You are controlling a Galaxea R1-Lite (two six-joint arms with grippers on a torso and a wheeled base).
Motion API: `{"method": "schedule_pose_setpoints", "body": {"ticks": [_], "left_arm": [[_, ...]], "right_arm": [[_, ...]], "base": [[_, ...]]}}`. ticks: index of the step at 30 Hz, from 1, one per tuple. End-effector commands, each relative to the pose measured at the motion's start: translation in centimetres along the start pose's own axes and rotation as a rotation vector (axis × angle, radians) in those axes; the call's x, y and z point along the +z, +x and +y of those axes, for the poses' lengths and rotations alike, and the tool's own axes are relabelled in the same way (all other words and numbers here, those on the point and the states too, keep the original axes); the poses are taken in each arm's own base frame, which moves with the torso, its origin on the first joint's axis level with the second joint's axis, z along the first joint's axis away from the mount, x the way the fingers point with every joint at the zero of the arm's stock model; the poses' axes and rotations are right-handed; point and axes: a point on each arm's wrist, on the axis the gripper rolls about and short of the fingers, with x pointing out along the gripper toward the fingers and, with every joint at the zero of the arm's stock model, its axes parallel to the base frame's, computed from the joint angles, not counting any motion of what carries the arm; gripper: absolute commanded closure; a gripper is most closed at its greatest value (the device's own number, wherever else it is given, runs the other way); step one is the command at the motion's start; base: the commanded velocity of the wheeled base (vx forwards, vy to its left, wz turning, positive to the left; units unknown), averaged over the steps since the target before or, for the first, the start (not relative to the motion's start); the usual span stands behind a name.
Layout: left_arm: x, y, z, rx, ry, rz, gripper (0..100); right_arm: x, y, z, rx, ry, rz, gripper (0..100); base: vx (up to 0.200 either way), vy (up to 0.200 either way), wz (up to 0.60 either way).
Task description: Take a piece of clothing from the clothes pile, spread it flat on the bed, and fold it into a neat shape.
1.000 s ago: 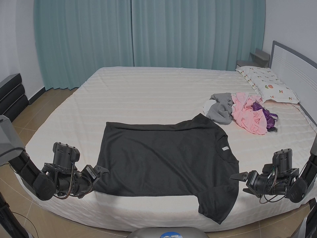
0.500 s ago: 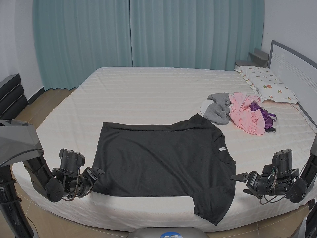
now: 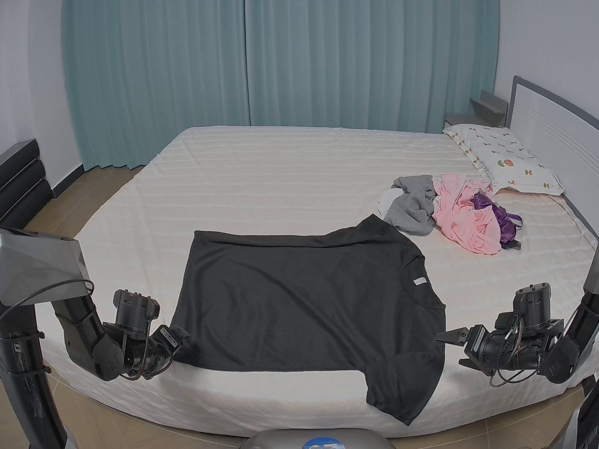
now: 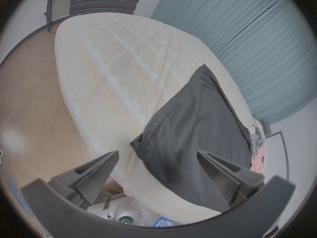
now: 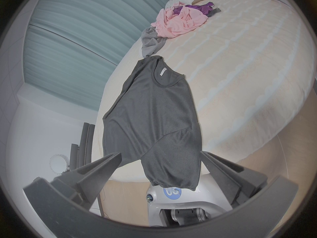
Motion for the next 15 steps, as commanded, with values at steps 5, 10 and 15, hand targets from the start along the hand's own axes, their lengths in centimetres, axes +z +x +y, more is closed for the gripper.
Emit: {"method": "schedule_pose_setpoints", "body": {"ticks": [5, 10, 15], "left_arm": [[0.0, 0.7, 0.7, 0.045, -0.001, -0.005, 100], [-0.1, 0.4, 1.2, 0.074, 0.034, -0.015, 100], [-0.1, -0.2, 2.6, 0.135, 0.123, -0.023, 100]], "right_arm": [[0.0, 0.0, 0.0, -0.001, 0.0, 0.001, 0], [0.0, 0.0, 0.0, -0.001, -0.001, 0.001, 0], [-0.1, 0.0, -0.1, -0.003, -0.001, 0.006, 0]], "base": [[0.0, 0.0, 0.0], [0.0, 0.0, 0.0], [0.0, 0.0, 0.0]]}}
